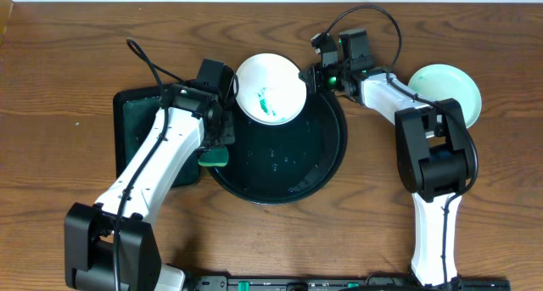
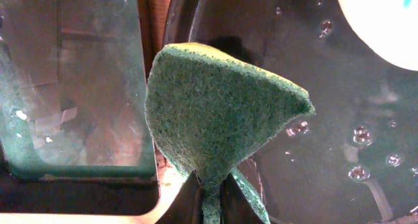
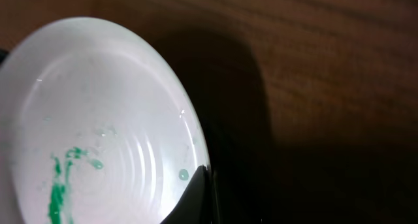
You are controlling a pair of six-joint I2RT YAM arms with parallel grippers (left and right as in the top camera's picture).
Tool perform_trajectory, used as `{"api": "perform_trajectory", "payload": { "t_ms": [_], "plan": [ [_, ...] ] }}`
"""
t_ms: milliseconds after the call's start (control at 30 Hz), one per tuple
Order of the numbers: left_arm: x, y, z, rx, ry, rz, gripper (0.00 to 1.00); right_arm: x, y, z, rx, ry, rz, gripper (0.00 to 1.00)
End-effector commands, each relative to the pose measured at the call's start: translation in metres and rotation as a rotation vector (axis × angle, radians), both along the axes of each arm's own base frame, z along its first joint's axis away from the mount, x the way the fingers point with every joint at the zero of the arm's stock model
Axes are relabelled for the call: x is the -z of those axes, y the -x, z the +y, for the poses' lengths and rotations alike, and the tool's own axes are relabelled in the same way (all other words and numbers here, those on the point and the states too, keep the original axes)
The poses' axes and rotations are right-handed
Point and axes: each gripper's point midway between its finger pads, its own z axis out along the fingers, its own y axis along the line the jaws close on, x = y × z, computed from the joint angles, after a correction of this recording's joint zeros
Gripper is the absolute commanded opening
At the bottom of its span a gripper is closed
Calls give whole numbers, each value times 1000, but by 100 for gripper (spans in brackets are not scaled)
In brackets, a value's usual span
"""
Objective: Clean dirty plates on tray and stack at the side
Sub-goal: 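Move the right gripper to the pink-white plate and grasp its rim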
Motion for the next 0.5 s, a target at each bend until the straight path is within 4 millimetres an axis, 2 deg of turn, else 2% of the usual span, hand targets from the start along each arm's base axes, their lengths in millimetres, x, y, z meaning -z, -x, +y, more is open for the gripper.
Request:
{"api": "perform_trajectory", "payload": {
  "t_ms": [0,133,233,367,467],
  "plan": [
    [-4,-6,0,6,-3,-14,7,-29,1,0,19,16,-28,1],
    [-4,-6,0,10,-4,-13,7,-45,15,-3,0,52,-8,1],
    [-5,-6,0,14,-5,-14,7,-49,28,-11,13,122,26,1],
    [-5,-6,0,13,-5,-14,7,-47,54,-26,8,288,74,1],
    [-4,-6,0,13,-5,-13,7,-37,82,-31,-12,374,171,1]
  ]
}}
